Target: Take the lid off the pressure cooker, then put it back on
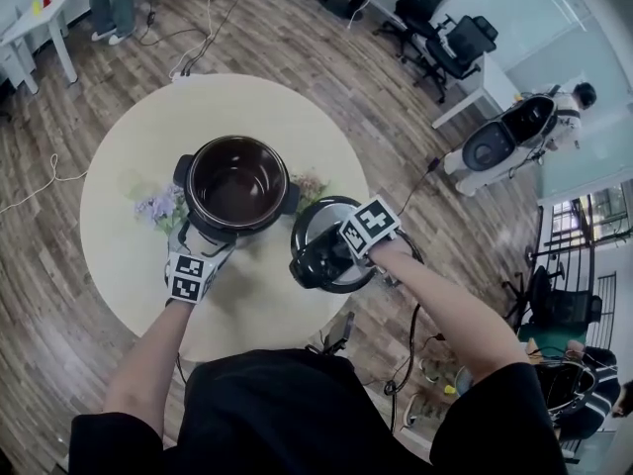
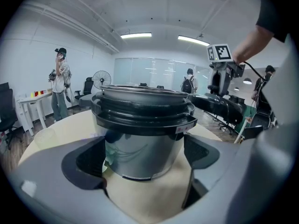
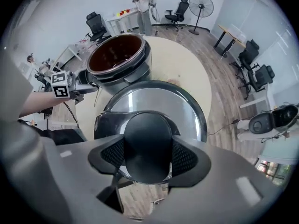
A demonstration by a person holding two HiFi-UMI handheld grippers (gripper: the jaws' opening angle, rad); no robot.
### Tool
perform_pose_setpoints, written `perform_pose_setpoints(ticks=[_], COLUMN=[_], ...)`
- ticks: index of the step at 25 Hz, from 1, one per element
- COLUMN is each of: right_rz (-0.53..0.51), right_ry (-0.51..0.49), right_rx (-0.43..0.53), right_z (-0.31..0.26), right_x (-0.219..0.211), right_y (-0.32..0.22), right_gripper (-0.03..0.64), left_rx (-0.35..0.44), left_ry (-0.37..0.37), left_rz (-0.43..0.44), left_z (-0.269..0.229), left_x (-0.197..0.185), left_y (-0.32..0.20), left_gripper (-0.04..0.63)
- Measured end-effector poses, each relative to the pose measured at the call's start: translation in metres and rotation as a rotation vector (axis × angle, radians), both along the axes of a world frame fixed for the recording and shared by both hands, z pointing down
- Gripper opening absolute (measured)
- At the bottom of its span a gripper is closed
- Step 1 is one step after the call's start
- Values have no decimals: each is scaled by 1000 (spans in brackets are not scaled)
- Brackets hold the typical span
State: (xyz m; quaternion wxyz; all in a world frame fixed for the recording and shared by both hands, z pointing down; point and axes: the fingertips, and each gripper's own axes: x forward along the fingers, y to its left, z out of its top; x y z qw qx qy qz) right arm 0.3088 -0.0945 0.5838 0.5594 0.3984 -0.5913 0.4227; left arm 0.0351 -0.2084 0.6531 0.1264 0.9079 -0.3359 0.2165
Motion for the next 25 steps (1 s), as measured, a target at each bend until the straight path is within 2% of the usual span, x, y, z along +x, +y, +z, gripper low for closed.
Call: perform_pose_setpoints(ticks=[3, 7, 10, 13, 18, 25], right_rz=[-13, -49, -41, 10, 54, 7], right_ry=[16, -12, -67, -157, -237, -152], right_rx=[33, 87, 124, 142, 131, 86], right_z=[-35, -79, -106, -124, -120, -85], right_x=[11, 1, -19, -52, -134, -198], right_y=[-22, -60, -84, -112, -182, -213], right_gripper=[285, 285, 285, 285, 285, 285], left_rx=[1, 1, 1, 4, 1, 1], left_ry=[1, 5, 4, 4, 11, 19], left_rz=[0, 0, 0, -4, 1, 7], left_z=[0, 0, -1, -5, 3, 9], left_x=[0, 0, 5, 9, -2, 1], left_y=[-1, -1, 6, 12, -7, -7], left_gripper=[508, 508, 508, 508, 508, 508])
